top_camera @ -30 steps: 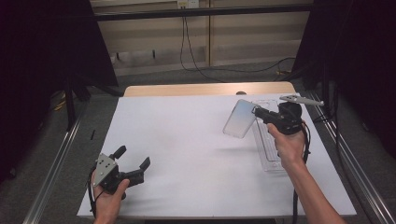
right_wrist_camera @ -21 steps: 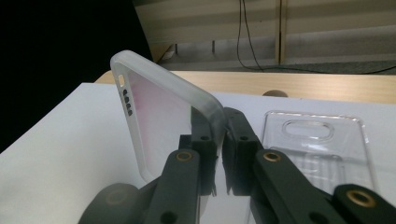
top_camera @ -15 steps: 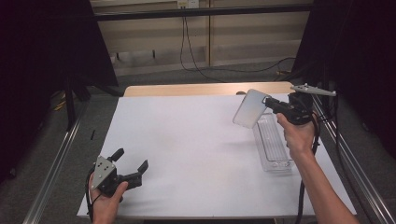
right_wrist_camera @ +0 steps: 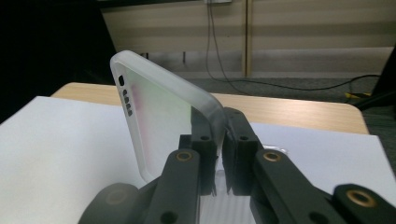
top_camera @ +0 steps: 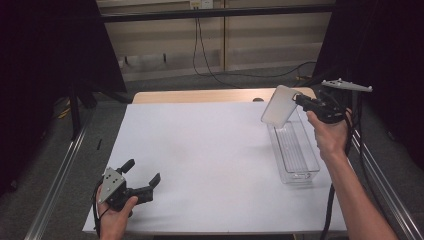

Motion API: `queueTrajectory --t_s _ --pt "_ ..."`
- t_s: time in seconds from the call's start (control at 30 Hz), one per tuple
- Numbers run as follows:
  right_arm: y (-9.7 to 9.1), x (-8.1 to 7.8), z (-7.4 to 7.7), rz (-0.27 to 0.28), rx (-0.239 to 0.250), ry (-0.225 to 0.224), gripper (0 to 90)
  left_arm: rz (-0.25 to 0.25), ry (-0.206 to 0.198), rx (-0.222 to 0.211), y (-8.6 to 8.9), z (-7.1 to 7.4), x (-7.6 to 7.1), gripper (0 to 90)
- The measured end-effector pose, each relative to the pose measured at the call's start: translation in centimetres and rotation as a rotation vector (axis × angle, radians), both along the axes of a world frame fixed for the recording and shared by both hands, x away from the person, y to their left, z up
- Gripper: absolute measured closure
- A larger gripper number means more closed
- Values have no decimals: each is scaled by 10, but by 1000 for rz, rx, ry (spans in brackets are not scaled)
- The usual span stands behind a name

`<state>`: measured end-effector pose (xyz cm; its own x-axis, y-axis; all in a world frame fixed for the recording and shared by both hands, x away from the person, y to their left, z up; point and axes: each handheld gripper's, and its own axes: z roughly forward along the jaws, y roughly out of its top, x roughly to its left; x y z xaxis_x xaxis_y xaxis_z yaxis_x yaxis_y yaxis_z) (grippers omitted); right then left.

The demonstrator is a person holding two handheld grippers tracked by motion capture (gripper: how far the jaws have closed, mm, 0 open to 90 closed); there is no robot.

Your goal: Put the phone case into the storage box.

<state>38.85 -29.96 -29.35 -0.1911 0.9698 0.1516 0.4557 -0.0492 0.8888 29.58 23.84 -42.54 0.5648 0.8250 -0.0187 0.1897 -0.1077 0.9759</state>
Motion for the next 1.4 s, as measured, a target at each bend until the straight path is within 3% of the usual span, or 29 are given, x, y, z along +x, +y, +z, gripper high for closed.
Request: queueTrajectory --t_s 0.33,0.8,1.4 --pt "-15 7 2 -47 -59 -22 846 -17 8 -9 -1 -1 3 26" --pt "-22 26 -14 -93 -143 -17 847 -20 18 -19 -1 -2 5 23" --pt "-24 44 -35 -102 -176 11 847 -33 33 -3 -4 -3 6 24"
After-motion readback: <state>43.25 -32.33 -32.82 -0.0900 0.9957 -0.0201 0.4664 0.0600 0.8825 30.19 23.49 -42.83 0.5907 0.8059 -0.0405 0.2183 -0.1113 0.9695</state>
